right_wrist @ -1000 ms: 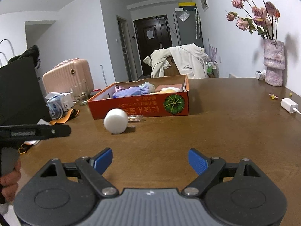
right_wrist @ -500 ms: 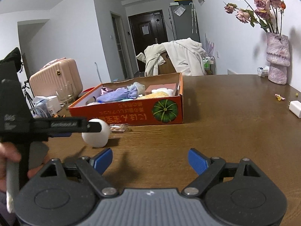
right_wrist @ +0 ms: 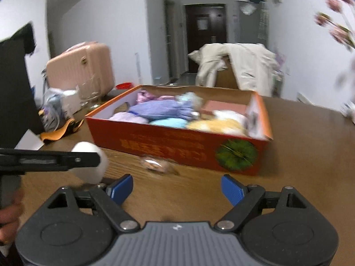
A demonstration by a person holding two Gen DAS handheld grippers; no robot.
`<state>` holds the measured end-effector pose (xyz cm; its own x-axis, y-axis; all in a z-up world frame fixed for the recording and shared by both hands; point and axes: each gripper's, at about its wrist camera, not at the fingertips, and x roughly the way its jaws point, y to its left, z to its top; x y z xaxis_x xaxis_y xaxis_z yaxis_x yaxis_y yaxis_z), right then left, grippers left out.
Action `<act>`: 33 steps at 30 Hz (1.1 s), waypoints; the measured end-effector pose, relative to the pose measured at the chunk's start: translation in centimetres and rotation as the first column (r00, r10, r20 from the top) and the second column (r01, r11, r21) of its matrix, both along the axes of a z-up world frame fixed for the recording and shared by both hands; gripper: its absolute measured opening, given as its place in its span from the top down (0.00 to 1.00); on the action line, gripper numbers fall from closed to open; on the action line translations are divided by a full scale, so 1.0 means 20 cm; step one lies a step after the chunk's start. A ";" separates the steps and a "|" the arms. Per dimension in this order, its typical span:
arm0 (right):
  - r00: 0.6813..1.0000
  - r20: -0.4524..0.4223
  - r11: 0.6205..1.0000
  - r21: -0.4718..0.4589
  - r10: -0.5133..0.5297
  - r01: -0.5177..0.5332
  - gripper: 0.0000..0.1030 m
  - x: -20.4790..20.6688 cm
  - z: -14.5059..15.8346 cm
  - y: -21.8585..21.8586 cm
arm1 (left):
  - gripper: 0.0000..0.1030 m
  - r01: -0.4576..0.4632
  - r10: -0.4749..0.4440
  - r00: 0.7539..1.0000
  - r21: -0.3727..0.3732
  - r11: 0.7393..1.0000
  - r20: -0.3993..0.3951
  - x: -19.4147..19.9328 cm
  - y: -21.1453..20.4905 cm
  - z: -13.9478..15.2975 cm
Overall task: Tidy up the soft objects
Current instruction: 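Grasp the white foam cylinder with the left gripper while the right grasps the clear snack packet, then carry the foam cylinder and snack packet over the box with both grippers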
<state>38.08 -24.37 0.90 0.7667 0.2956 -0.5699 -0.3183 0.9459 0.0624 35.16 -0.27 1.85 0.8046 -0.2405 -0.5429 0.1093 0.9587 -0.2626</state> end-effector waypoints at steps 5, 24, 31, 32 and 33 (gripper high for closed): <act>1.000 -0.007 0.999 -0.037 -0.003 0.003 0.17 0.19 -0.05 0.21 | 0.44 -0.045 0.045 0.999 -0.012 0.999 -0.005 0.00 0.14 -0.02; 0.996 -0.074 0.998 -0.057 -0.041 0.037 0.62 0.28 -0.15 0.30 | 0.44 -0.030 0.030 0.999 -0.015 0.999 0.019 -0.07 0.25 -0.02; 1.000 -0.017 0.999 -0.032 -0.026 0.026 0.65 0.02 -0.02 0.28 | 0.43 -0.019 0.019 0.997 0.004 1.000 0.071 -0.26 0.21 0.08; 1.000 -0.008 0.999 -0.025 -0.024 0.024 0.65 -0.03 0.00 0.27 | 0.43 -0.017 0.016 0.997 0.006 1.000 0.079 -0.28 0.21 0.10; 1.000 0.001 1.000 -0.018 -0.022 0.022 0.65 -0.09 0.03 0.25 | 0.43 -0.014 0.013 0.996 0.008 1.000 0.088 -0.31 0.20 0.11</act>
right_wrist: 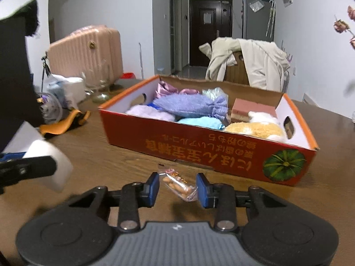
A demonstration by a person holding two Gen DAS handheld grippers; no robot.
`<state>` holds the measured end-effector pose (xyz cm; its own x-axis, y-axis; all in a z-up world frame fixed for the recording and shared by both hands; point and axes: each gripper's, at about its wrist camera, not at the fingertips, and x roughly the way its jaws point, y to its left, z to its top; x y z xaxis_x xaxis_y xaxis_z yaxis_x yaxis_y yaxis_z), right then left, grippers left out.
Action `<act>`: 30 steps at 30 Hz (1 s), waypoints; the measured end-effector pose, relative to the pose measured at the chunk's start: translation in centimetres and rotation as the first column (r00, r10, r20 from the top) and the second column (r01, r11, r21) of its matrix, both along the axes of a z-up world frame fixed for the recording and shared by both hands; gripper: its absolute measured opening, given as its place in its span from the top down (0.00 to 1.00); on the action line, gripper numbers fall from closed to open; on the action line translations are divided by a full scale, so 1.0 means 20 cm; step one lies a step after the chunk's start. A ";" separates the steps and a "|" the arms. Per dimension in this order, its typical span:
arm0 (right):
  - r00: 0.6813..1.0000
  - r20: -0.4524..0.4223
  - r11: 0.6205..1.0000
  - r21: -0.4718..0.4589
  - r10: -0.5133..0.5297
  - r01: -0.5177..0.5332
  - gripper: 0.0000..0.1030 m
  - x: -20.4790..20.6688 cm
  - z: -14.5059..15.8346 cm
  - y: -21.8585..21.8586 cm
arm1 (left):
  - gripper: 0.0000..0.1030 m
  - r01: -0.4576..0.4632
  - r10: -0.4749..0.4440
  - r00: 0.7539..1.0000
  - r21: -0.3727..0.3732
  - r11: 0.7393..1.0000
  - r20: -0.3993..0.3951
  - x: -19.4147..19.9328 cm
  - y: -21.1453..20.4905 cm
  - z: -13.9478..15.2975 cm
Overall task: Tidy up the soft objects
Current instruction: 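Carry the foam cylinder and snack packet over the box with both grippers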
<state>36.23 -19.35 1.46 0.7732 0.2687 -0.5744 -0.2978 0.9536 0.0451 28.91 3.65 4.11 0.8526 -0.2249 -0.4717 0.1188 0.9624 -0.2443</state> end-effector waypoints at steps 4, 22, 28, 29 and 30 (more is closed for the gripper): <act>0.999 0.039 1.000 0.021 0.010 -0.010 0.65 -0.21 0.09 -0.06 | 0.43 0.009 -0.010 0.999 0.007 1.000 0.031 -0.12 -0.04 0.06; 0.982 0.190 0.997 0.082 -0.010 -0.005 0.65 -0.85 0.33 -0.25 | 0.43 0.068 -0.075 0.981 0.045 0.997 0.176 -0.61 -0.22 0.26; 0.982 0.188 0.996 0.089 -0.014 -0.002 0.66 -0.82 0.32 -0.25 | 0.43 0.066 -0.072 0.980 0.041 0.997 0.183 -0.60 -0.21 0.27; 0.983 0.184 0.996 0.093 -0.014 -0.003 0.65 -0.81 0.32 -0.26 | 0.43 0.065 -0.071 0.981 0.040 0.997 0.182 -0.58 -0.21 0.27; 0.983 0.182 0.995 0.097 -0.015 -0.003 0.65 -0.80 0.32 -0.26 | 0.43 0.065 -0.071 0.981 0.041 0.997 0.180 -0.56 -0.21 0.27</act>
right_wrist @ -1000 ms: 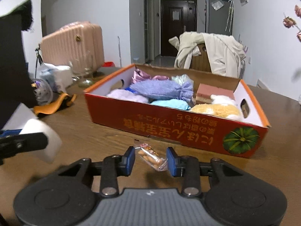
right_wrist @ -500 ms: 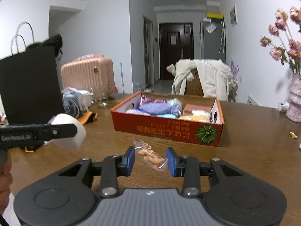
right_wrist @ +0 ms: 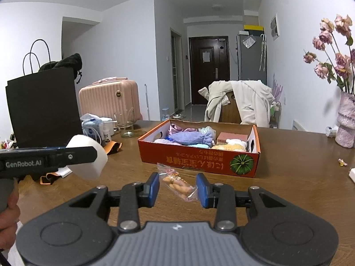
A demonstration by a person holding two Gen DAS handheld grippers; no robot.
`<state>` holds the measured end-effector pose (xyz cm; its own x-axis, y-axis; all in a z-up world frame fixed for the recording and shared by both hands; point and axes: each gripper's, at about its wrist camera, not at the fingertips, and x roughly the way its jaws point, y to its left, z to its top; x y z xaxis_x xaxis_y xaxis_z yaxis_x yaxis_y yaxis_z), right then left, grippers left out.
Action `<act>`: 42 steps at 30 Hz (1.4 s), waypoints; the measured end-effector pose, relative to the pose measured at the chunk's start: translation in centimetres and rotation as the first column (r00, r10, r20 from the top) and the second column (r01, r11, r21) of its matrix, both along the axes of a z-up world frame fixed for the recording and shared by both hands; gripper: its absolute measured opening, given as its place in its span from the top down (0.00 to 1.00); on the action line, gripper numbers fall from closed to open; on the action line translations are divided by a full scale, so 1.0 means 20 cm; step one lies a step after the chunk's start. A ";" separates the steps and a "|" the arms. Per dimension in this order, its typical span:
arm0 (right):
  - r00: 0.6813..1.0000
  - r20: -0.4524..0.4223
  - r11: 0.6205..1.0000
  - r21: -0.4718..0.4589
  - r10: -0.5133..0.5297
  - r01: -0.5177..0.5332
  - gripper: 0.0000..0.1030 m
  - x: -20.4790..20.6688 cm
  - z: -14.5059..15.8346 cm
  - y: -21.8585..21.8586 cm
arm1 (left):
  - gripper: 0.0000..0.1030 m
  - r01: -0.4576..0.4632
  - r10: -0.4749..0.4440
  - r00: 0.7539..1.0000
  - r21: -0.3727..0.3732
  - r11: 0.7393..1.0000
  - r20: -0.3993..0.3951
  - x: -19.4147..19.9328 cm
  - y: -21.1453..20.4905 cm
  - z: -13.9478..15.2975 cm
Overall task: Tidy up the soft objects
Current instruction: 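Carry the foam cylinder and snack packet over the box with both grippers, then lower both items into the box and open both grippers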
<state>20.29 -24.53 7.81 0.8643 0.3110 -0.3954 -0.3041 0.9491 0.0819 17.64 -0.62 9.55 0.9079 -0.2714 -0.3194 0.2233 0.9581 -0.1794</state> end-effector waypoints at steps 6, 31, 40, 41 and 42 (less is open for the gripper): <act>1.000 -0.003 1.000 0.002 -0.011 0.011 0.65 0.17 0.01 -0.02 | 0.43 0.013 -0.013 1.000 0.005 1.000 0.001 0.14 -0.02 0.01; 0.990 -0.132 0.999 0.005 -0.042 0.043 0.63 1.60 -0.21 -0.07 | 0.43 -0.009 0.013 0.999 0.084 0.996 -0.047 1.15 -0.05 -0.04; 0.989 -0.138 0.997 0.036 -0.058 0.063 0.42 1.71 -0.28 -0.11 | 0.43 0.004 0.005 0.998 0.140 0.990 -0.065 1.38 -0.09 -0.07; 0.989 -0.134 0.997 0.040 -0.058 0.064 0.41 1.71 -0.27 -0.12 | 0.43 0.008 0.001 0.998 0.144 0.990 -0.062 1.40 -0.10 -0.07; 0.990 -0.130 0.997 0.042 -0.060 0.066 0.41 1.70 -0.26 -0.13 | 0.43 0.012 -0.002 0.998 0.145 0.989 -0.063 1.42 -0.10 -0.07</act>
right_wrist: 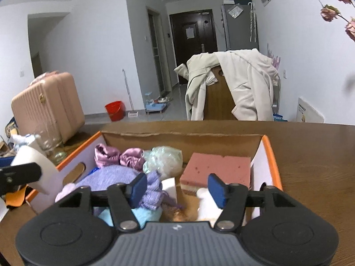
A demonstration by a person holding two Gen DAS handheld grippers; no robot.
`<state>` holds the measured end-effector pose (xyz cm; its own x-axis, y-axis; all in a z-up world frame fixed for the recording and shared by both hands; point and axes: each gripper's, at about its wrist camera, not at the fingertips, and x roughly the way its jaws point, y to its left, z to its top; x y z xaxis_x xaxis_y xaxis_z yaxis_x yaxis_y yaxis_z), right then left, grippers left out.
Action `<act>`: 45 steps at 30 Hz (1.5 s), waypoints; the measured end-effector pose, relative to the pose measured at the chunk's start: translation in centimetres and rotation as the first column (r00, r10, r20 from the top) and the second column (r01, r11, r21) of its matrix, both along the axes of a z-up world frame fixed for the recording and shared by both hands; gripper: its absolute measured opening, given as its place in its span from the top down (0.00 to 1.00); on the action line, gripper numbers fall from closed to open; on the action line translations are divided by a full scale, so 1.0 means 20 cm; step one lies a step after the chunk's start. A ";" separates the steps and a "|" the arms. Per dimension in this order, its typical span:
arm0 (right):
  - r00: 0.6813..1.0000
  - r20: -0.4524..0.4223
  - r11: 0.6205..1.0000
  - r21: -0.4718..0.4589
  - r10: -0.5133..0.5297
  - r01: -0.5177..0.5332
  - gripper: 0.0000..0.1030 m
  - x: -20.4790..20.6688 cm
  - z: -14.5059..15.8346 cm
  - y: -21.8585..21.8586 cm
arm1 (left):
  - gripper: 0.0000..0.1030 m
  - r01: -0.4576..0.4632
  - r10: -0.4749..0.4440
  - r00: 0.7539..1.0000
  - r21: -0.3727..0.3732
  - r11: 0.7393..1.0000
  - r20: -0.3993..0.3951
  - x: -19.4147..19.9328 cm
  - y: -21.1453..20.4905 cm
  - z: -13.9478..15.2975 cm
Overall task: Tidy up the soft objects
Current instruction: 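Lower both items into the box and open both grippers, then withdraw both grippers up and away from the box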
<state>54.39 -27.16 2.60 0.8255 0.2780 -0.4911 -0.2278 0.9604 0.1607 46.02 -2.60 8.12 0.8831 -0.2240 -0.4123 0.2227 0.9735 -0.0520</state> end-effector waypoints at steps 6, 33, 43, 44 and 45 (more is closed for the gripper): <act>1.000 0.025 1.000 0.005 -0.007 0.007 0.37 -0.06 0.05 -0.03 | 0.24 -0.014 0.014 0.999 0.016 1.000 -0.046 0.17 0.00 -0.06; 0.986 0.162 0.996 -0.077 -0.030 0.043 0.16 -0.61 0.38 0.00 | 0.00 -0.083 0.084 0.994 -0.026 0.996 0.064 -0.30 0.12 0.19; 0.941 0.335 0.981 -0.159 -0.056 0.115 0.00 -1.04 0.40 0.06 | 0.00 -0.058 0.060 0.971 -0.014 0.998 0.232 -0.76 0.09 0.24; 0.940 0.336 0.982 -0.150 -0.054 0.110 0.00 -1.07 0.40 0.06 | 0.00 -0.064 0.066 0.966 -0.017 0.998 0.250 -0.80 0.09 0.24; 0.939 0.340 0.984 -0.142 -0.054 0.108 0.00 -1.10 0.40 0.06 | 0.00 -0.069 0.071 0.961 -0.017 0.997 0.266 -0.84 0.08 0.24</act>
<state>32.35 -25.99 10.56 0.9656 0.1453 -0.2155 -0.1624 0.9847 -0.0639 29.17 -0.99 12.98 0.9744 -0.1594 -0.1583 0.1603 0.9870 -0.0070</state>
